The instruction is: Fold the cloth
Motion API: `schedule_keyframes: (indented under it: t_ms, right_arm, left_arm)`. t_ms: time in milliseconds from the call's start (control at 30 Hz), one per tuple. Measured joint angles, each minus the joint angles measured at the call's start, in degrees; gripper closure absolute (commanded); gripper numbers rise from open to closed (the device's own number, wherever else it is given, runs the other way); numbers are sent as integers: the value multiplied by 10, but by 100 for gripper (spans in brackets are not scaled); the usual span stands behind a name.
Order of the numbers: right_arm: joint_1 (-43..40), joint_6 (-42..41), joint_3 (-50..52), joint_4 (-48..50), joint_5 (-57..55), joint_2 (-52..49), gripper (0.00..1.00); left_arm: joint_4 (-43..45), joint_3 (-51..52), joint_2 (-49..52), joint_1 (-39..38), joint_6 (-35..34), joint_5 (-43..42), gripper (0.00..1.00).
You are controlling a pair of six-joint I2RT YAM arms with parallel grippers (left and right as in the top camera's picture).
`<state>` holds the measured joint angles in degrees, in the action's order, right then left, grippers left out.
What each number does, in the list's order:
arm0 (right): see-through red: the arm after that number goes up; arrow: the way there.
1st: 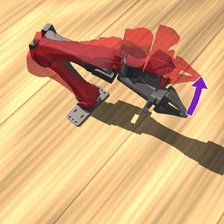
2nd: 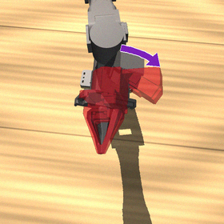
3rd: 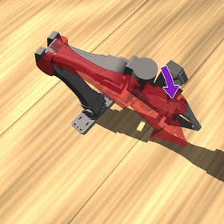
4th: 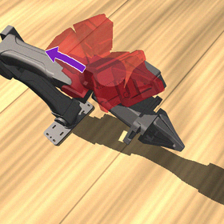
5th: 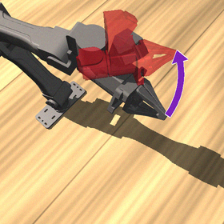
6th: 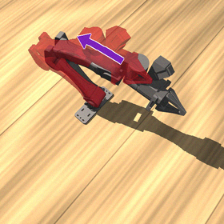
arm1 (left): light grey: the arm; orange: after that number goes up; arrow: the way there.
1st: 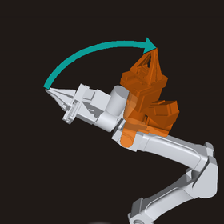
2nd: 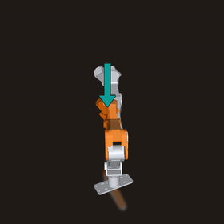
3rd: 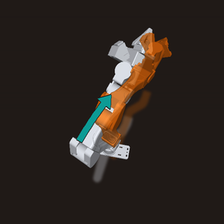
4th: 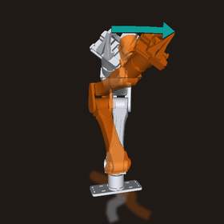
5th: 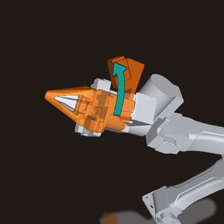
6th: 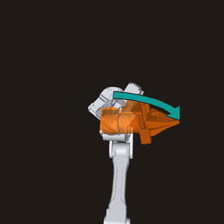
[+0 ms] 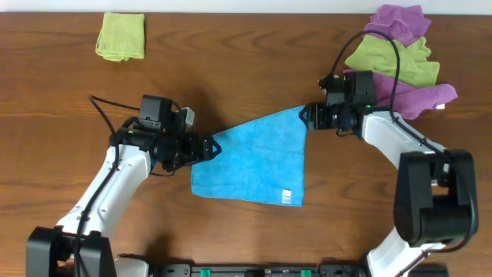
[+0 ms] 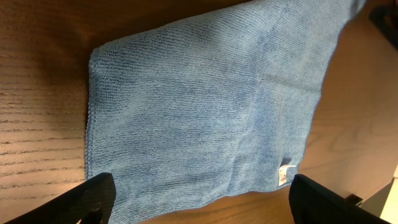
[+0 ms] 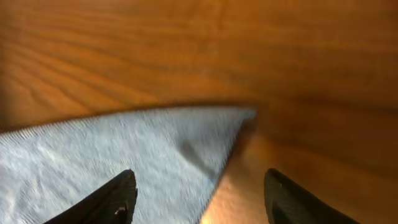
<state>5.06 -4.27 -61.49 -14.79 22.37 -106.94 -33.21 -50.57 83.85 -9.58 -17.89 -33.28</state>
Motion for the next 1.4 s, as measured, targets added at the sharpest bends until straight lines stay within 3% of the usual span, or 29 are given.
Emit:
schedule_keyframes:
  t_ms: [233,633,1400]
  right_arm:
    - [0,-7,-70,-15,24,-59,38]
    - [-12,-12,-82,-62,12,-72,41]
    - [-12,-56,-82,-21,82,-84,60]
  left_arm:
    - [0,0,0,0,0,0,10]
    - [5,0,0,0,4,0,10]
    - [33,0,0,3,4,-26,12]
